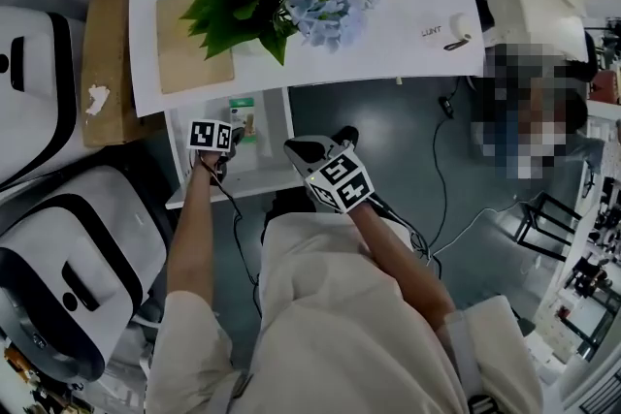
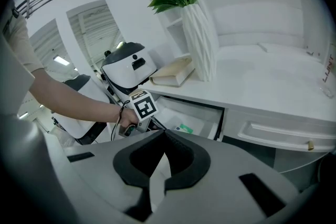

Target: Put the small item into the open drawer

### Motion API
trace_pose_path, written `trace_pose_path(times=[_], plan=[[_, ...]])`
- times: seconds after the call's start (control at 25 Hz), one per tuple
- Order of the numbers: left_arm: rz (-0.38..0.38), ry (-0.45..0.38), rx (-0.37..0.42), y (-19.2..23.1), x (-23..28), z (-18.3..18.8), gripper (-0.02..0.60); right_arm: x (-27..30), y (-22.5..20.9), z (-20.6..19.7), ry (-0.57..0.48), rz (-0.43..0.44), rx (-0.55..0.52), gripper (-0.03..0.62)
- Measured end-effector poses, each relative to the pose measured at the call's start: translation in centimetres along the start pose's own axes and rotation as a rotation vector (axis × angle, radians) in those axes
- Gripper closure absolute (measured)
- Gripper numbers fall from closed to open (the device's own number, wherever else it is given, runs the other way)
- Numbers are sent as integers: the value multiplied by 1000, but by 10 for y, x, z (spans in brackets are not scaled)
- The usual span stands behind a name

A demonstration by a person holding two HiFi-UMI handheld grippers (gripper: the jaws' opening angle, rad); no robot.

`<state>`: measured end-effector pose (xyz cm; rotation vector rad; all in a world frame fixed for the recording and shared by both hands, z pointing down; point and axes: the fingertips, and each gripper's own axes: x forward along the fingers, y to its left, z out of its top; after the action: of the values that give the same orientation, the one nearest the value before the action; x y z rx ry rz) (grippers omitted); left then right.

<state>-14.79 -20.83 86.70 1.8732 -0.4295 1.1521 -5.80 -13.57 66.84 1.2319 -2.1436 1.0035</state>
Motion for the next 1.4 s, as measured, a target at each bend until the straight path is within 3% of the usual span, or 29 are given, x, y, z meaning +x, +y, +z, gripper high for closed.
trace_pose_path(times=[0.56, 0.88, 1.12, 1.4], plan=[[40, -250, 23, -48, -100, 21, 367, -3, 20, 10, -1, 73, -92, 568], [123, -411, -4, -78, -158, 6, 367, 6, 20, 19, 6, 115, -150, 568], [238, -576, -42, -98, -184, -9, 367, 8, 27, 29, -19, 133, -197, 568], [354, -693, 11, -129, -218, -4, 367, 7, 32, 34, -48, 140, -215, 568]])
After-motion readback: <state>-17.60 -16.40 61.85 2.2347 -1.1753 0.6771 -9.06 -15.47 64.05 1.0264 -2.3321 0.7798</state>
